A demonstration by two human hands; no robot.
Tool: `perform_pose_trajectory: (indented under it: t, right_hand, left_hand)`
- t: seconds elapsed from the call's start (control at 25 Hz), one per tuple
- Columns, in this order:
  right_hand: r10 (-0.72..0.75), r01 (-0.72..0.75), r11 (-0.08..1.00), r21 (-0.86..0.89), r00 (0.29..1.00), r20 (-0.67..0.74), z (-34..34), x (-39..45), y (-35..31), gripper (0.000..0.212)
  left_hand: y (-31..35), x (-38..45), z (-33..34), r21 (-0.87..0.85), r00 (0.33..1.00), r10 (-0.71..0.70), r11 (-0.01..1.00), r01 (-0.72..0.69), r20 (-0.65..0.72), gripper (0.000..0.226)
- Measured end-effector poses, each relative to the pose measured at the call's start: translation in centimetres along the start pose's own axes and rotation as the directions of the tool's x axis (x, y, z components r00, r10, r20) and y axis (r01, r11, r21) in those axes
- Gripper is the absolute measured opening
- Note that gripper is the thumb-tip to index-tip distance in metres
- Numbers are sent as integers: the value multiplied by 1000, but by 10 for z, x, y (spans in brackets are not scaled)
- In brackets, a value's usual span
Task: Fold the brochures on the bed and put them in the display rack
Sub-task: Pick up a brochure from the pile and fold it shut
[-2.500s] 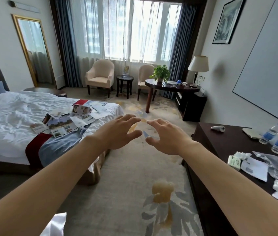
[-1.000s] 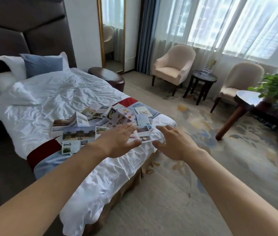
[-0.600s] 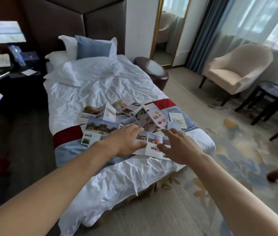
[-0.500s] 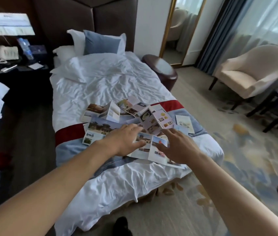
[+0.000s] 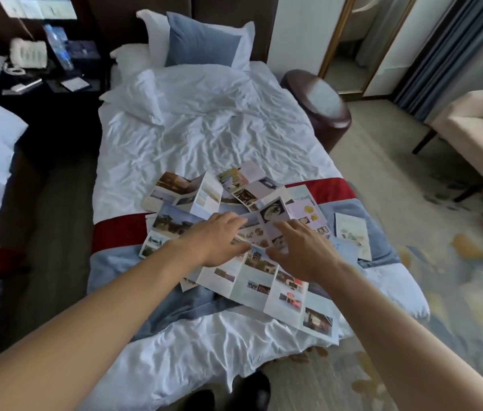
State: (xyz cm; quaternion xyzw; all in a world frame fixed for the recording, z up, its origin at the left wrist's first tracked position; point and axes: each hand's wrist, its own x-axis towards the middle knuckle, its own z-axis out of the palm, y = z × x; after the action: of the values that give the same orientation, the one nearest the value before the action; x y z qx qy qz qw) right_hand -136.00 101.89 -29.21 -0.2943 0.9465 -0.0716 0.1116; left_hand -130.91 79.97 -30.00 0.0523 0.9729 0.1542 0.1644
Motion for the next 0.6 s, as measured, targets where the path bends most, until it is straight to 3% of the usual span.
perform_pose_trajectory:
  t: [0.32, 0.6]
  right_hand:
    - [-164, 163, 986, 25, 972, 168, 38, 117, 54, 63]
    - [-199, 179, 979, 97, 935, 292, 115, 162, 68, 60]
  left_hand:
    - [-40, 82, 21, -32, 971, -235, 971, 236, 34, 73]
    - [-95, 117, 81, -75, 924, -352, 928, 365, 151, 73]
